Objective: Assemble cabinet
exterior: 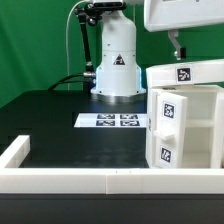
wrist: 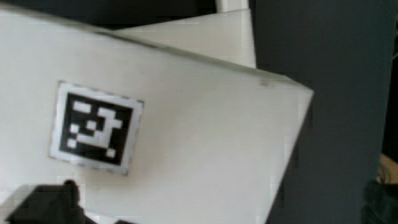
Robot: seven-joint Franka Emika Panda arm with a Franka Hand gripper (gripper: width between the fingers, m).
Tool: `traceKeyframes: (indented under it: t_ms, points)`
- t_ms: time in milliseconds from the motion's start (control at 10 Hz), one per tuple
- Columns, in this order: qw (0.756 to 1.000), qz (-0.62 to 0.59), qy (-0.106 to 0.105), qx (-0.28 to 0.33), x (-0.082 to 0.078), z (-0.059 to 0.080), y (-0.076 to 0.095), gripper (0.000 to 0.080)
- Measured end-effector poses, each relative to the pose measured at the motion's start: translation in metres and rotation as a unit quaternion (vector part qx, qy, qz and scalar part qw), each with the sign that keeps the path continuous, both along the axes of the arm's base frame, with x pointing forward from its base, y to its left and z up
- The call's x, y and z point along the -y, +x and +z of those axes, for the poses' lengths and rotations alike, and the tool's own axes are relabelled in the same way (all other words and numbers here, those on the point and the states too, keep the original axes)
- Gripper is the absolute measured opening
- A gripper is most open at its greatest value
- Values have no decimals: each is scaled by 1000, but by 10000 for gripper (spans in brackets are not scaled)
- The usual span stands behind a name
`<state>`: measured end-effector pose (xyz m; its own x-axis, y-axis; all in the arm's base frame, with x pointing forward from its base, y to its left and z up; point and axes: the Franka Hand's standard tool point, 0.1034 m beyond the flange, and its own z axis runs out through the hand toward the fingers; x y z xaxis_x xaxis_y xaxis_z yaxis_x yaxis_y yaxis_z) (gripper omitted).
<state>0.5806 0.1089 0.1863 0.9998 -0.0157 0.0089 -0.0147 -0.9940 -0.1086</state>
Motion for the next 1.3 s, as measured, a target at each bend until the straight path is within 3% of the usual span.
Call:
traceKeyframes:
  t_ms: [300, 500, 900, 1100, 1300]
  points:
    - [990, 139, -4, 15, 2, 0, 0, 797]
    - [957, 289, -10, 25, 3, -3, -5, 797]
    - [902, 430, -25, 36, 5, -6, -7, 797]
    - [844, 533, -32, 45, 11, -10, -9, 797]
    - [835, 547, -33, 44, 13, -13, -10, 797]
